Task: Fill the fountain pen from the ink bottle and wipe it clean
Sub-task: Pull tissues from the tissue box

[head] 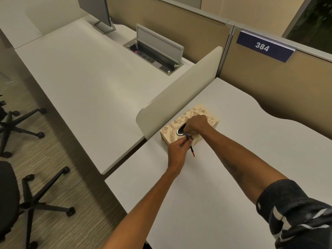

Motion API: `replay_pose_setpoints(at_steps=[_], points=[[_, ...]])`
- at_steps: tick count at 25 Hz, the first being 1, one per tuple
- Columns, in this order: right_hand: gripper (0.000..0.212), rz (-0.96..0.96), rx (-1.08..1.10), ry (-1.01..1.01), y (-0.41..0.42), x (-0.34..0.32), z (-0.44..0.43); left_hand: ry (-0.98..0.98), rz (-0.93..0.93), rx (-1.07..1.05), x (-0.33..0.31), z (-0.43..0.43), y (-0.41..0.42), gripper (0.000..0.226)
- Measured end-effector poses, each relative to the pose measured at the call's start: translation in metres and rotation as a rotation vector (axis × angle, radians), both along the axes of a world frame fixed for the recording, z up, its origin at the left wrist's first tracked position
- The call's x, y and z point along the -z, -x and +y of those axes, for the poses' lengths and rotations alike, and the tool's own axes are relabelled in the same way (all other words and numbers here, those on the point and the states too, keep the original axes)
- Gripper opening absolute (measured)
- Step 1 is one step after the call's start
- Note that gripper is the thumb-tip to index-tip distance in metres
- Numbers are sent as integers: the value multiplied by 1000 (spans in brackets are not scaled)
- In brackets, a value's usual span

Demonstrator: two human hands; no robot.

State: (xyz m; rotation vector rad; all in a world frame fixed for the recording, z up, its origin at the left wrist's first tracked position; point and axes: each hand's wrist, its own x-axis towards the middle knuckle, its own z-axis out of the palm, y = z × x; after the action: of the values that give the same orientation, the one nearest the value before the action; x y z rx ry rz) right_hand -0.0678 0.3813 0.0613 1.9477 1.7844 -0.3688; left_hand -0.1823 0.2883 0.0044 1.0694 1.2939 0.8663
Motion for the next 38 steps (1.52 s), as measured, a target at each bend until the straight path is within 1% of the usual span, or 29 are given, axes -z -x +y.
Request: replay_pose_setpoints(at_steps=[2,4,6,10,13,15,19,22,24,27,29,31,35,38], points=[[35,36,37,-22,-2,0,0,1,-2,-7,1,0,-1,21],[35,113,108,-52,-4,1,-2,3,5,-16,3,0,-2,21],[33,155,152,-125,-5,4,-6,-7,0,-19,3,-1,-2,20],[23,147,141,-311,0,11,-18,-17,-13,-23,3,-1,-2,22],[20,106,136,-379,6,13,-22,-29,4,-21,3,-1,-2,27],[22,82,128,-343,5,12,-20,-38,26,-16,4,-1,-2,27],[28,36,67,-187,2,7,-12,-20,21,-6,2,-2,-2,24],[33,26,35,-116,1,5,-7,-24,22,-3,1,-2,-2,22],[34,49,50,-98,0,5,-6,-26,29,-5,3,-1,-1,20],[29,91,119,-159,-2,7,-6,-27,26,-16,5,-1,-2,22],[28,87,105,-159,0,6,-6,-23,23,-26,5,-1,-3,24],[29,110,69,-77,2,2,-5,-22,13,-23,4,-1,-3,21],[19,152,14,139,7,-6,1,-18,-2,-9,3,-1,-2,15],[20,178,39,200,8,-8,3,9,-20,-10,1,0,-2,7]])
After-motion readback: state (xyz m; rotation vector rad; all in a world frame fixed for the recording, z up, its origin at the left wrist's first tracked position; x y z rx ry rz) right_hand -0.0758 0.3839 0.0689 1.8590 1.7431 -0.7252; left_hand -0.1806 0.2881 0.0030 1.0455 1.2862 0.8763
